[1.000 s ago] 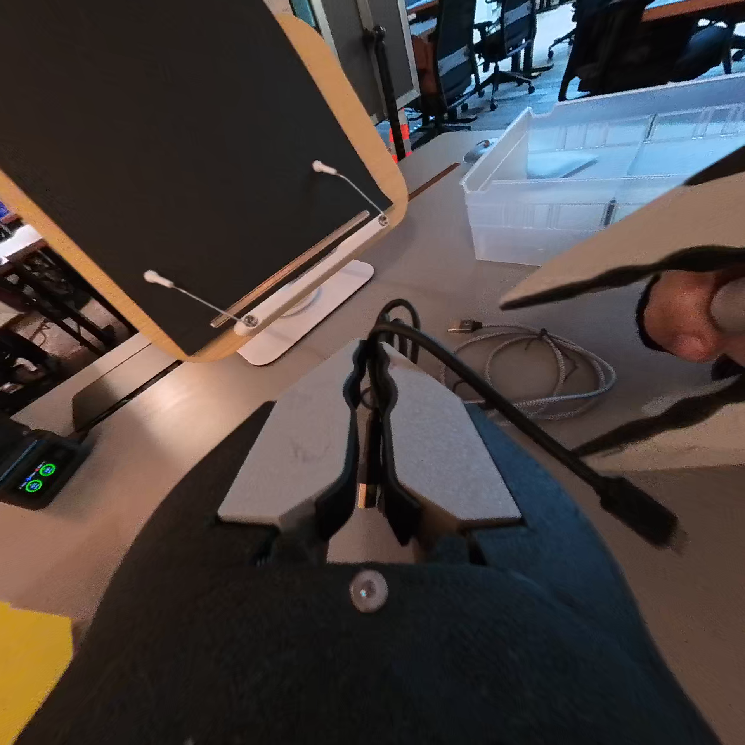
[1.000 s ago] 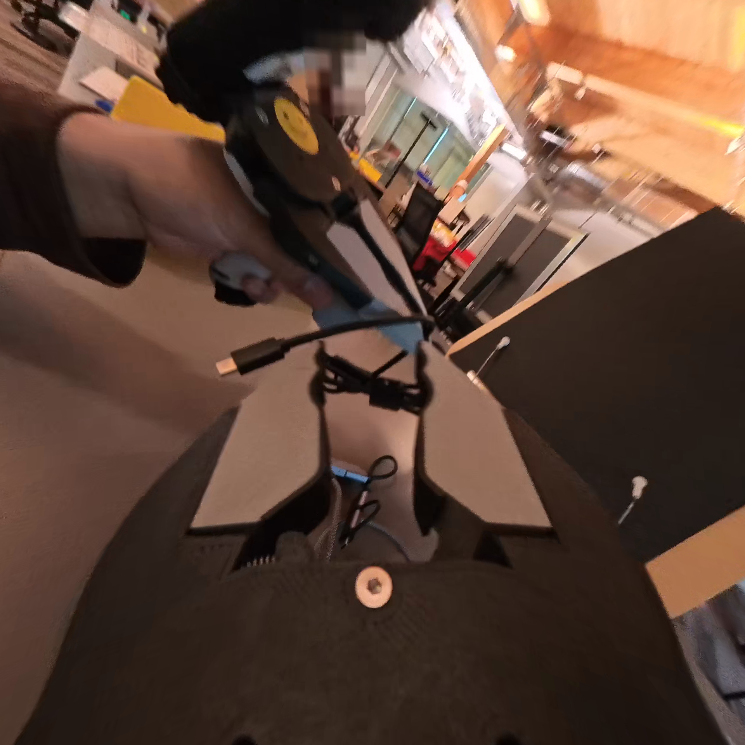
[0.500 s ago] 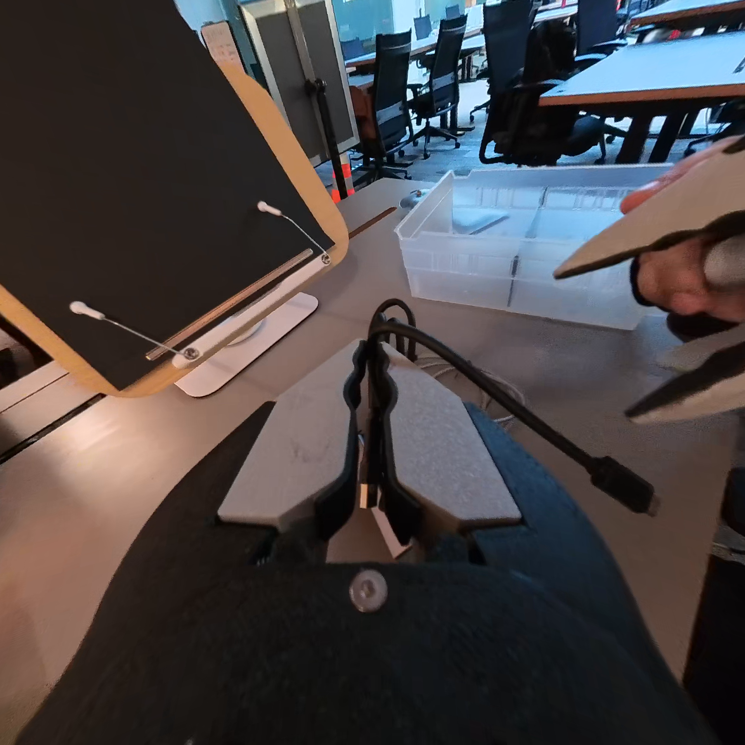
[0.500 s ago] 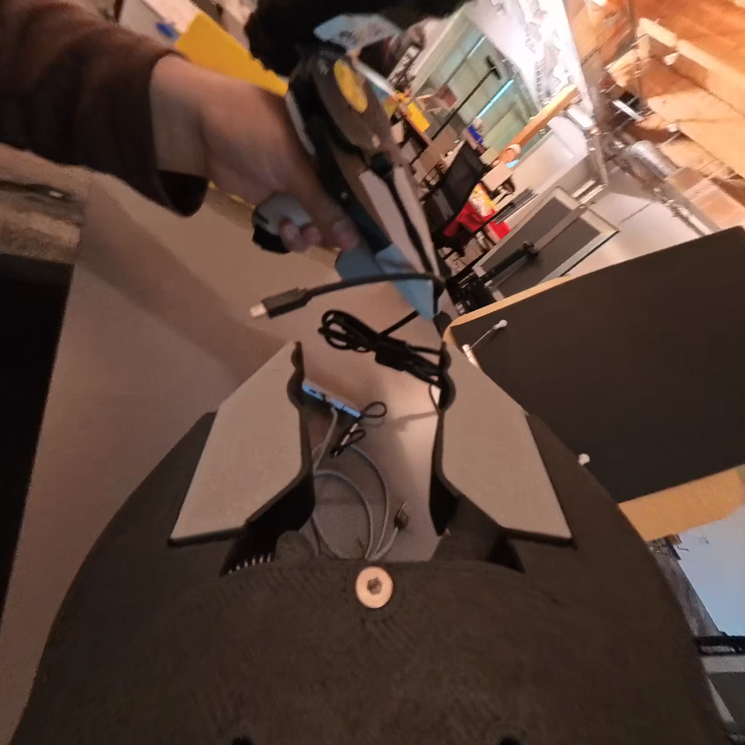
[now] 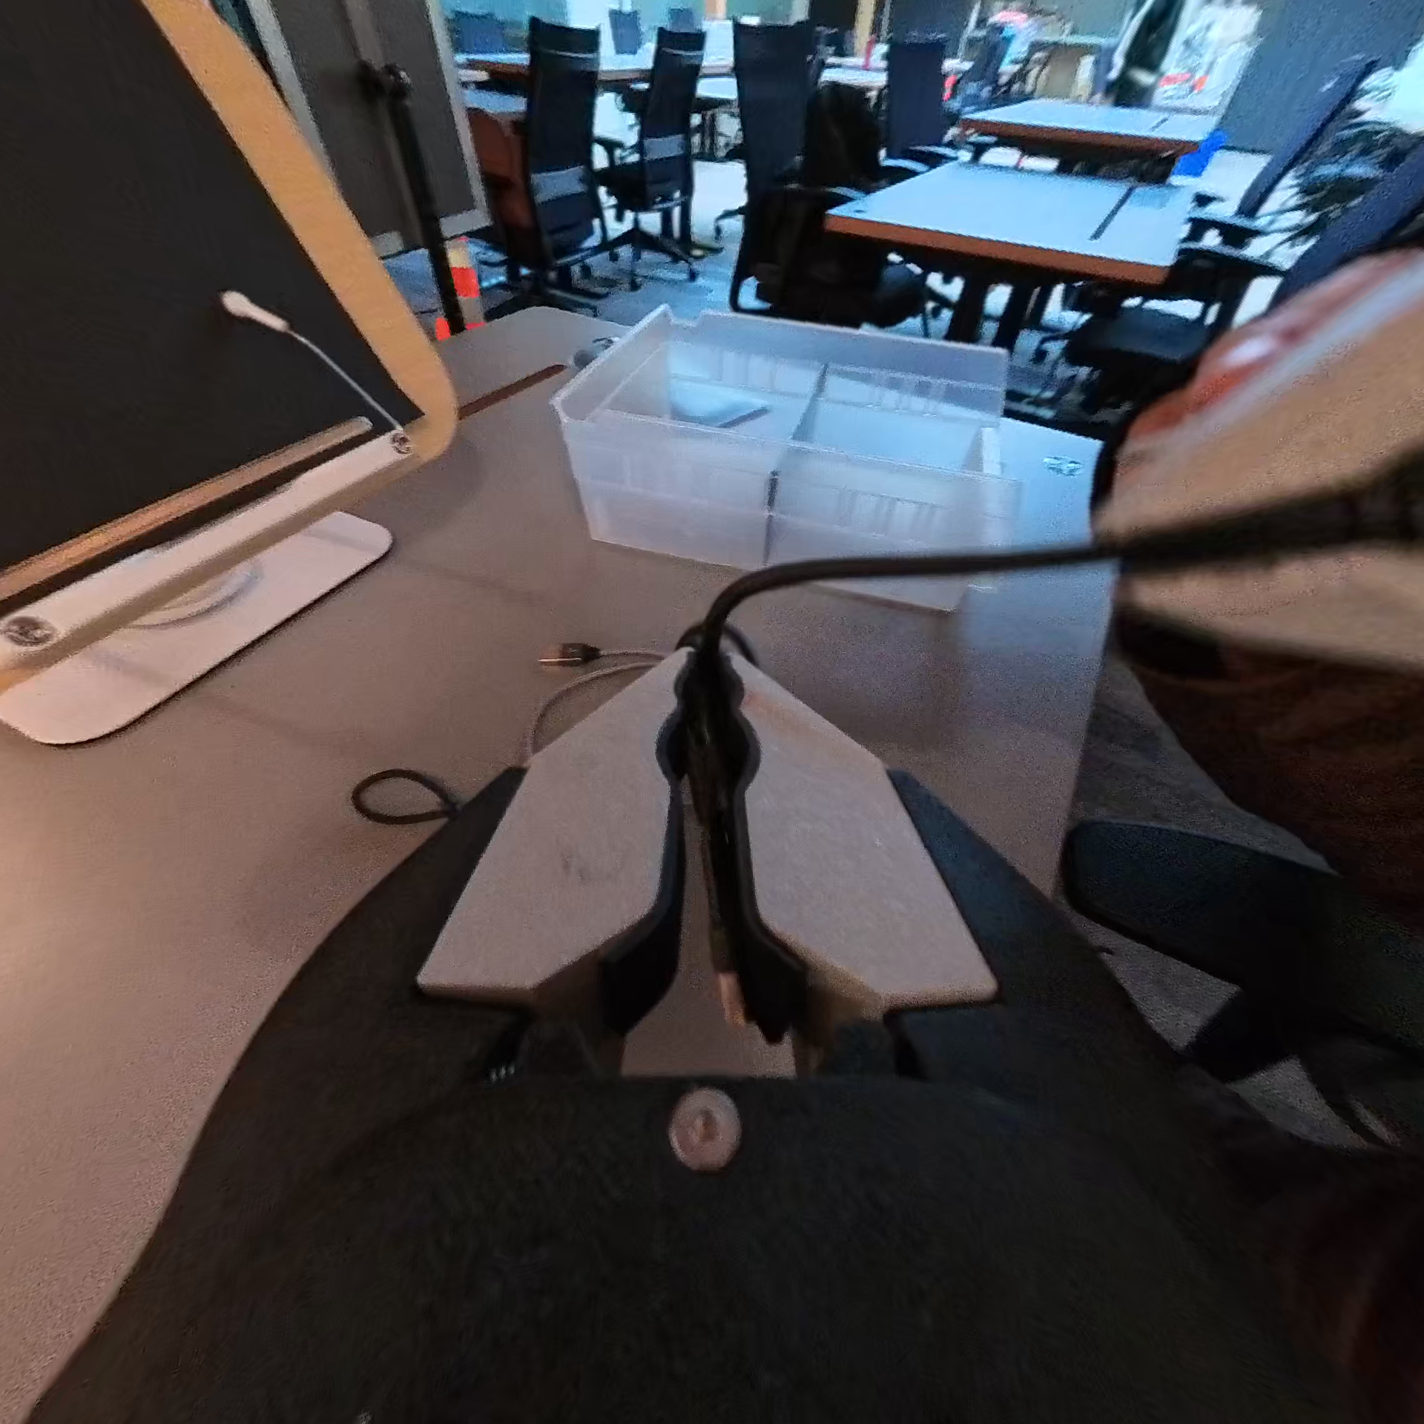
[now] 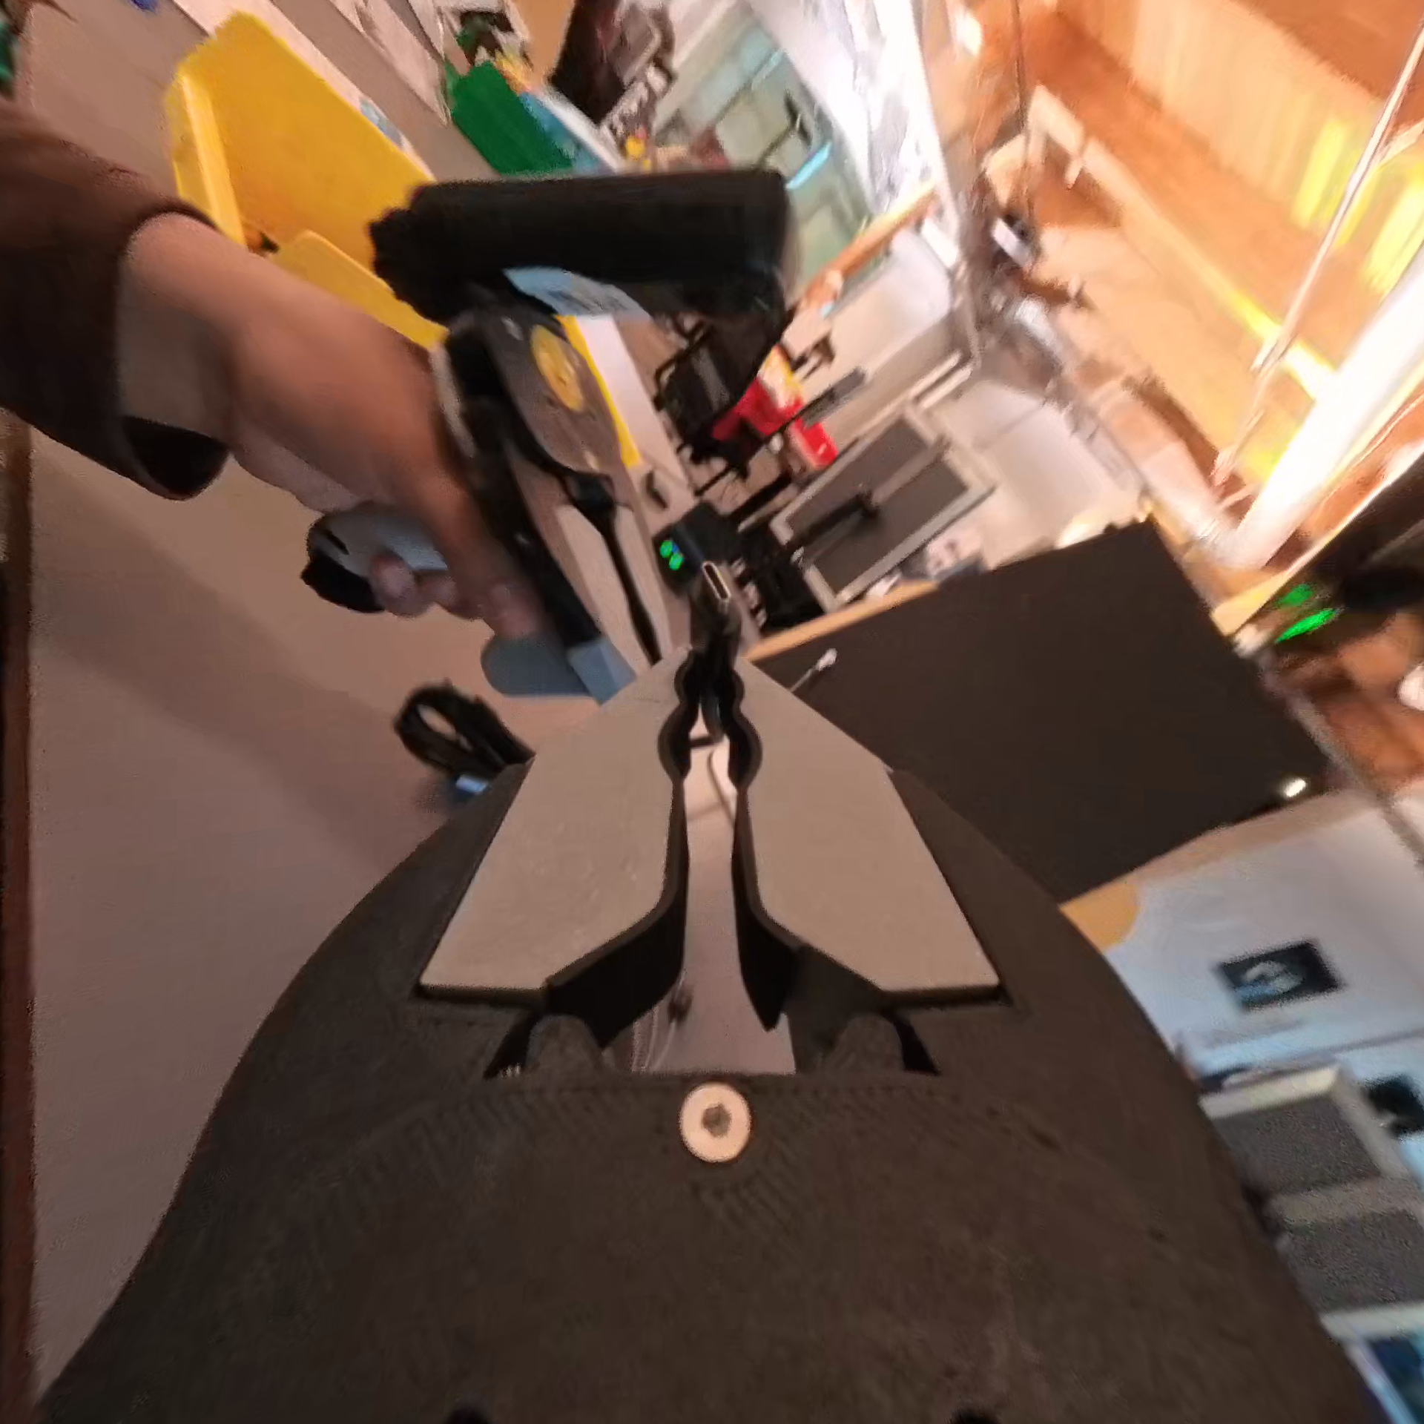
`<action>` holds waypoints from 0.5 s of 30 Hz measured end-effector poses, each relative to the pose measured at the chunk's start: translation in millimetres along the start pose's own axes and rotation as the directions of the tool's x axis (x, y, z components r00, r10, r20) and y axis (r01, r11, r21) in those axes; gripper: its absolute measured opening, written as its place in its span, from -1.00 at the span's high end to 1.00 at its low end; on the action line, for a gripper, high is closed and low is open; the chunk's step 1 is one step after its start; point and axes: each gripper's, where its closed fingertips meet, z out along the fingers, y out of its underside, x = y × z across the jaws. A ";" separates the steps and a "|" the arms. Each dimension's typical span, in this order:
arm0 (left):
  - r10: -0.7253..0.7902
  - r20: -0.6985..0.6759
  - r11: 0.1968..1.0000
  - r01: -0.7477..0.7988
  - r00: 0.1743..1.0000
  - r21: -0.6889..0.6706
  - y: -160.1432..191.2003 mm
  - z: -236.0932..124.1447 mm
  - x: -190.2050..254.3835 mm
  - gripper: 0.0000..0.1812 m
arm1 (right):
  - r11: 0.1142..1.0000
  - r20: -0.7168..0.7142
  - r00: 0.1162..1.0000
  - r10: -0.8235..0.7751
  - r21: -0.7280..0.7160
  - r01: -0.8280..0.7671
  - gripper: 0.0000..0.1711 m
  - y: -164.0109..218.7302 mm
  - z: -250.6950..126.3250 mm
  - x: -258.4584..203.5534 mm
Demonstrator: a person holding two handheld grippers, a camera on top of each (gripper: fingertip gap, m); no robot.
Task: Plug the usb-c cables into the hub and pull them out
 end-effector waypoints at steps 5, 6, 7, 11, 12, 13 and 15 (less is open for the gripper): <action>-0.002 -0.108 0.998 0.009 0.994 0.067 -1.6 -4.1 14.2 0.63 | 0.967 -0.033 0.974 0.226 -0.108 -0.228 1.00 18.7 -32.3 42.2; 0.004 -0.125 0.998 0.005 0.992 0.069 -0.5 -5.8 13.7 0.51 | 0.957 -0.059 0.966 0.252 -0.133 -0.258 0.99 21.6 -40.1 51.7; 0.013 -0.136 0.999 -0.005 0.991 0.054 3.7 -7.4 11.2 0.41 | 0.943 -0.071 0.959 0.276 -0.171 -0.284 0.99 25.6 -48.0 58.8; 0.130 0.016 0.986 -0.128 0.991 -0.104 42.3 -7.7 -33.0 0.20 | 0.828 0.001 0.919 0.395 -0.434 -0.355 0.99 56.2 -69.1 55.8; 0.155 0.054 0.980 -0.147 0.986 -0.132 50.8 -6.3 -44.8 0.19 | 0.787 0.030 0.906 0.422 -0.509 -0.350 0.99 68.5 -68.5 49.5; 0.163 0.082 0.978 -0.150 0.983 -0.142 56.7 -4.1 -55.3 0.19 | 0.739 0.055 0.893 0.447 -0.585 -0.334 0.99 83.9 -65.2 41.0; 0.128 0.118 0.988 -0.116 0.985 -0.102 60.4 2.3 -74.6 0.24 | 0.633 0.070 0.868 0.491 -0.713 -0.301 0.98 123.3 -48.6 21.2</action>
